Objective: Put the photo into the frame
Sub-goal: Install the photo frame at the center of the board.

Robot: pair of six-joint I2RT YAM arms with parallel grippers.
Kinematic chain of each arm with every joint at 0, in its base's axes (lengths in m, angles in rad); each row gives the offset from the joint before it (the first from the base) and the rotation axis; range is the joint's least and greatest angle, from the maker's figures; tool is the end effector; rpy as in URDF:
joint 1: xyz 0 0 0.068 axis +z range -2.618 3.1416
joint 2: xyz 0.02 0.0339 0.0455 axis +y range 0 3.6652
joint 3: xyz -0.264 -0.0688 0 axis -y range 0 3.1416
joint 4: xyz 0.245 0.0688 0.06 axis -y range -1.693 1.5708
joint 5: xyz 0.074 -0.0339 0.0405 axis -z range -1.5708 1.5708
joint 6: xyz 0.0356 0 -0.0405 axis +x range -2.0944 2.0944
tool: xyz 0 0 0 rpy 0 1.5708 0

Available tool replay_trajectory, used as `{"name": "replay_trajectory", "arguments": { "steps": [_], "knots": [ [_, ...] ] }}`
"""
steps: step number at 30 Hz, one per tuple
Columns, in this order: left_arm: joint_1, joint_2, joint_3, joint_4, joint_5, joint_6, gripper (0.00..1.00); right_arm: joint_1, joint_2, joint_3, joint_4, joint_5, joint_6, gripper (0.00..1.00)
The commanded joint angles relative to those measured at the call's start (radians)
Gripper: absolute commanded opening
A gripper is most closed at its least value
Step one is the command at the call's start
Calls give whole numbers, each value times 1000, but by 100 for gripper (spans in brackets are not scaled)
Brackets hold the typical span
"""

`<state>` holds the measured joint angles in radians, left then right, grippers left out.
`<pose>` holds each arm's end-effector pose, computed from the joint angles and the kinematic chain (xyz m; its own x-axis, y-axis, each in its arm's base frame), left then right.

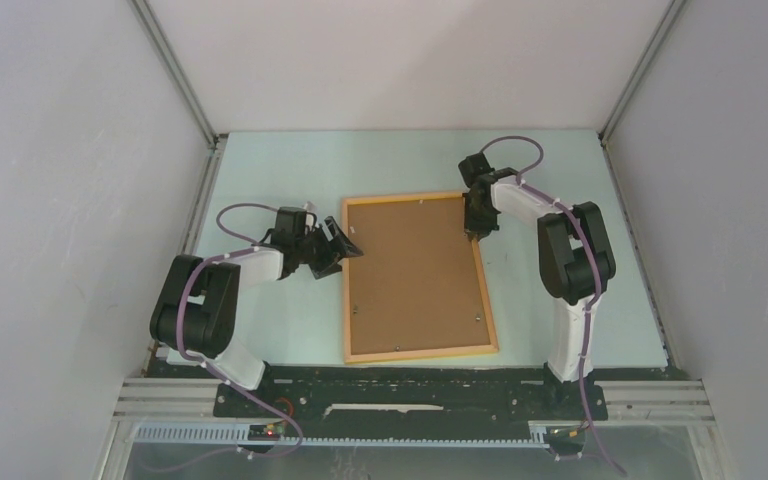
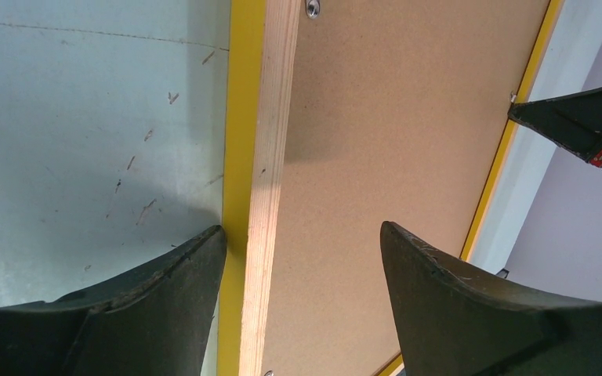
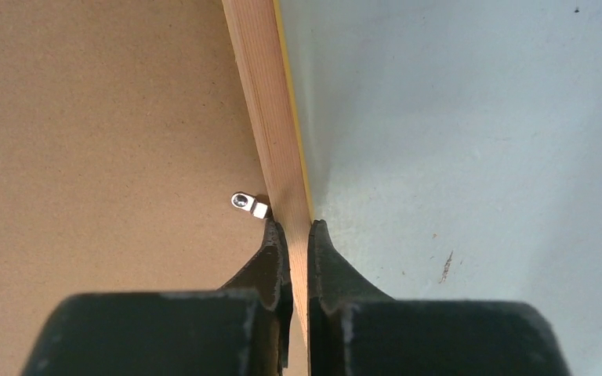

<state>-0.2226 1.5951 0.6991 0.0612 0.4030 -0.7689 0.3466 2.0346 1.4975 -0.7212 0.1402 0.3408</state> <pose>0.2876 -0.0794 0.1445 -0.8393 -0.4658 -0.2803 -0.1722 0.7168 -0.6757 0.3900 0.1356 0.1718 -0.9424 0.0115 -0.3342 0.0202 0.9995 -0.0226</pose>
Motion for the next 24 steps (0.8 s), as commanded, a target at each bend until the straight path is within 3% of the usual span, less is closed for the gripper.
{"name": "replay_trajectory", "arguments": {
  "steps": [1, 4, 6, 13, 15, 21, 24],
  "knots": [
    [-8, -23, -26, 17, -15, 6, 80, 1, 1, -5, 36, -13, 29, 4],
    [-8, -22, -26, 18, -15, 6, 80, 9, -30, -29, 52, -2, 27, 29],
    [-8, -21, -26, 19, -13, 6, 80, 11, -23, -22, 49, 10, 26, 37],
    [-8, -22, -29, 22, -11, 5, 80, 23, 9, 9, 40, 9, 11, 46],
    [-8, -23, -29, 21, -11, 5, 80, 17, 17, 14, 28, 33, 21, 44],
    [-8, -22, -29, 23, -11, 5, 80, 12, 46, 32, 37, 59, 18, 25],
    [-8, -24, -31, 23, -11, 5, 81, 12, 68, 50, 38, 73, 18, 10]
  ]
}}
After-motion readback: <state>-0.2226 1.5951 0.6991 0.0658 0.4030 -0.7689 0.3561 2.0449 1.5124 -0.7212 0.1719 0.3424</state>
